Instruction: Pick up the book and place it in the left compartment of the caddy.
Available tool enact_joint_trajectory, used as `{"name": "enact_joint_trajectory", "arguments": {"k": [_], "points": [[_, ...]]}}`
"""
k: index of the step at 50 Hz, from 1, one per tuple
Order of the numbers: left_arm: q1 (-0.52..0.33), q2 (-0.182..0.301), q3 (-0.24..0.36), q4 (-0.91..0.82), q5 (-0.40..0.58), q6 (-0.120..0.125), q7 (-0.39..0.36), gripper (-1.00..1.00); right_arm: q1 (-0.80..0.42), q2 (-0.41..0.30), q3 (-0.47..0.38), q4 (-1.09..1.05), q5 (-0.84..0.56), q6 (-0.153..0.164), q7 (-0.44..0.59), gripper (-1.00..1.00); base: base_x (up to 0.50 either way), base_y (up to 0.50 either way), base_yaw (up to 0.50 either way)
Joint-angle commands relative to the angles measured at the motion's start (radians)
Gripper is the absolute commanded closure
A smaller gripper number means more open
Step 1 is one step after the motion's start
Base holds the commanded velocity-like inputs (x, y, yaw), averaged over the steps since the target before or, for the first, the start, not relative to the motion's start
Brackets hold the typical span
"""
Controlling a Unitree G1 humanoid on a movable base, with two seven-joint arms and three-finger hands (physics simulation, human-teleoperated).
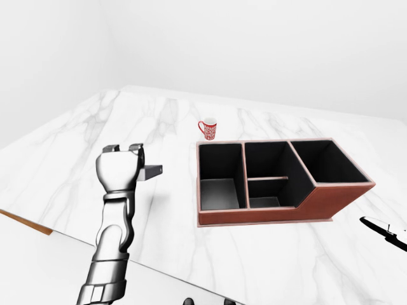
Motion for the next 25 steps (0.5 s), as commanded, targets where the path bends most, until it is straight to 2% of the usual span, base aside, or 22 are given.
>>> {"name": "enact_joint_trajectory", "arguments": {"k": [1,4,10,16,21,25], "points": [[0.091,-0.045,0.048,-0.315,0.079,0.0,-0.074,1.0,0.003,0.001,-0.003,-0.007,0.003,0.007,0.001,-1.0,0.0,0.0,0.0],[0.101,-0.055,0.048,-0.344,0.09,0.0,-0.086,1.0,-0.002,0.001,0.0,0.006,-0.001,-0.002,0.001,-1.0,0.0,0.0,0.0],[0.122,-0.068,0.054,-0.427,0.101,0.0,-0.125,1.0,0.006,0.005,-0.004,-0.013,0.003,0.011,0.004,-1.0,0.0,0.0,0.0],[0.161,-0.096,0.054,-0.548,0.105,0.0,-0.174,1.0,-0.001,0.002,0.004,0.012,-0.004,-0.009,0.003,-1.0,0.0,0.0,0.0],[0.189,-0.119,0.04,-0.619,0.114,0.0,-0.203,1.0,0.004,0.003,0.003,0.0,-0.001,-0.001,0.002,-1.0,0.0,0.0,0.0],[0.197,-0.135,0.035,-0.656,0.115,0.0,-0.22,1.0,0.002,0.003,0.005,0.009,-0.003,-0.009,0.004,-1.0,0.0,0.0,0.0]]}}
